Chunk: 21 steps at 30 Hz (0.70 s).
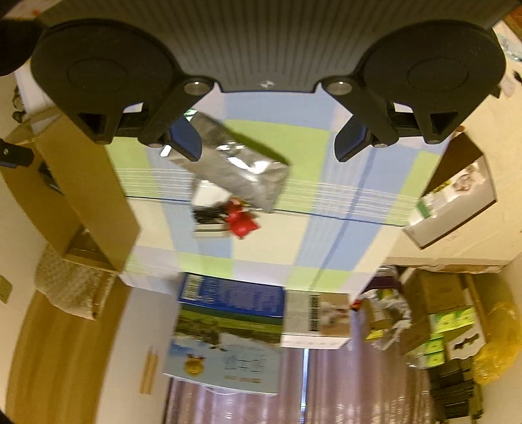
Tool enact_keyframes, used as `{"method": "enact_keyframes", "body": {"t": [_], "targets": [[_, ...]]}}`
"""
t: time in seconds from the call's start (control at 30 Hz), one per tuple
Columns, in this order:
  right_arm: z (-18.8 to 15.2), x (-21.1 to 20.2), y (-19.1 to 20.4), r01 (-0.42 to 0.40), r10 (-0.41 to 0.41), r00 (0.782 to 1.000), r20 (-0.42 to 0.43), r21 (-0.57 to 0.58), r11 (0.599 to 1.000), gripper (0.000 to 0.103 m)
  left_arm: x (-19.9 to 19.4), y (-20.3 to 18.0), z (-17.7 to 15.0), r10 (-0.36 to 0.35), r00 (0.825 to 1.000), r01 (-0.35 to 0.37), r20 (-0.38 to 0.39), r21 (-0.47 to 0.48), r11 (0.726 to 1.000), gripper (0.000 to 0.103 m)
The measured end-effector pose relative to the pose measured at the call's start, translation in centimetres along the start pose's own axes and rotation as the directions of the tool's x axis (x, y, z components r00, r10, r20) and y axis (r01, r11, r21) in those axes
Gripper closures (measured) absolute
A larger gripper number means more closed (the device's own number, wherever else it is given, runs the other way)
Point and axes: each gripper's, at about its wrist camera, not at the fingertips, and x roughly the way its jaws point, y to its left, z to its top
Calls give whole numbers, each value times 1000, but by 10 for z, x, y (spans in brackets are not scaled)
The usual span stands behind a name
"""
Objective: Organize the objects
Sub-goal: 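Move both grippers back toward the silver foil bag on the table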
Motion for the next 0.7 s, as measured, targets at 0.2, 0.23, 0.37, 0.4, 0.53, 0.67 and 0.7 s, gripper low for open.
{"method": "enact_keyframes", "body": {"t": [0.2, 0.23, 0.37, 0.4, 0.53, 0.67, 0.7], "targets": [[-6, 17, 13, -28, 26, 999, -42, -38, 999, 45, 0, 23, -3, 14, 1000, -14, -2, 8, 1000, 17], [-6, 20, 14, -31, 29, 998, -47, -43, 999, 45, 0, 25, -2, 9, 1000, -9, -5, 24, 1000, 17], [-5, 30, 18, -48, 43, 997, -68, -72, 996, 45, 7, 25, -2, -16, 1000, 18, -27, 94, 995, 17], [-5, 33, 19, -53, 47, 996, -75, -81, 995, 45, 9, 24, -1, -25, 999, 29, -31, 124, 992, 16], [-3, 46, 21, -83, 69, 992, -108, -125, 989, 45, 19, 12, 0, -87, 994, 101, -60, 298, 949, 14], [0, 63, 21, -106, 82, 986, -148, -158, 982, 45, 35, -1, 2, -133, 985, 169, -109, 477, 862, 14], [0, 67, 21, -108, 82, 984, -157, -171, 979, 45, 39, -4, 3, -148, 982, 188, -119, 513, 837, 14]]}}
